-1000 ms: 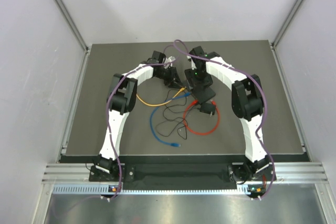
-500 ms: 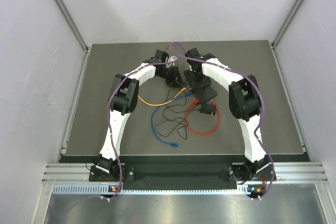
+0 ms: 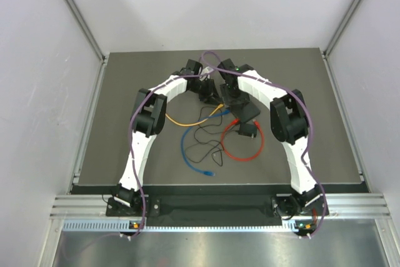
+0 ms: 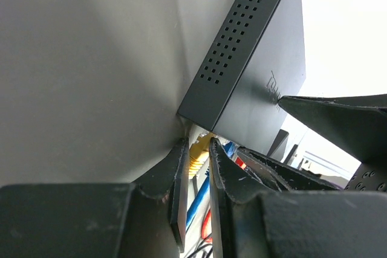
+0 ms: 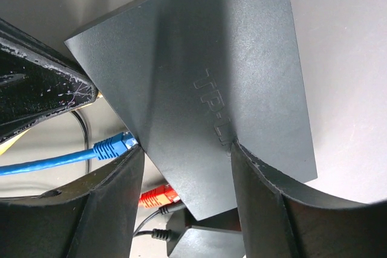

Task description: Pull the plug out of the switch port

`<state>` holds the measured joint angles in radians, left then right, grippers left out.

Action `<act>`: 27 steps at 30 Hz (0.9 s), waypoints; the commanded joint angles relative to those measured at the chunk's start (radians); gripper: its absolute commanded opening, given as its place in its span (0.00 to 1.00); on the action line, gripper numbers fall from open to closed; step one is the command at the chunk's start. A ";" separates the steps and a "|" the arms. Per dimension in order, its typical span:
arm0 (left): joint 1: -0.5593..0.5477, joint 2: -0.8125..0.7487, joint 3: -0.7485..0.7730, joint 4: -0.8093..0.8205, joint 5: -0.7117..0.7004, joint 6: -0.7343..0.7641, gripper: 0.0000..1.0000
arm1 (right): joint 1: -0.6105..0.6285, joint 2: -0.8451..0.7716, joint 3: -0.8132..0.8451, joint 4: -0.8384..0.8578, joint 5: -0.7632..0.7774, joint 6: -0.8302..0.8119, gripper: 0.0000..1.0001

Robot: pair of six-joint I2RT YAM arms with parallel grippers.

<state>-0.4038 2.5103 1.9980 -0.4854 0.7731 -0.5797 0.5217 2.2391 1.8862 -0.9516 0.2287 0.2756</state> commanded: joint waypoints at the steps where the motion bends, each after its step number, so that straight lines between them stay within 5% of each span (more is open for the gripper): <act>1: -0.046 0.078 -0.088 -0.145 -0.158 0.078 0.00 | -0.052 0.057 -0.047 0.047 0.021 0.066 0.57; 27: -0.006 -0.077 -0.180 -0.213 -0.061 0.184 0.00 | -0.143 0.054 -0.093 0.086 -0.003 0.054 0.54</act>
<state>-0.4068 2.4207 1.8767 -0.4751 0.7509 -0.4503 0.4538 2.2131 1.8591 -0.8978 0.1059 0.3683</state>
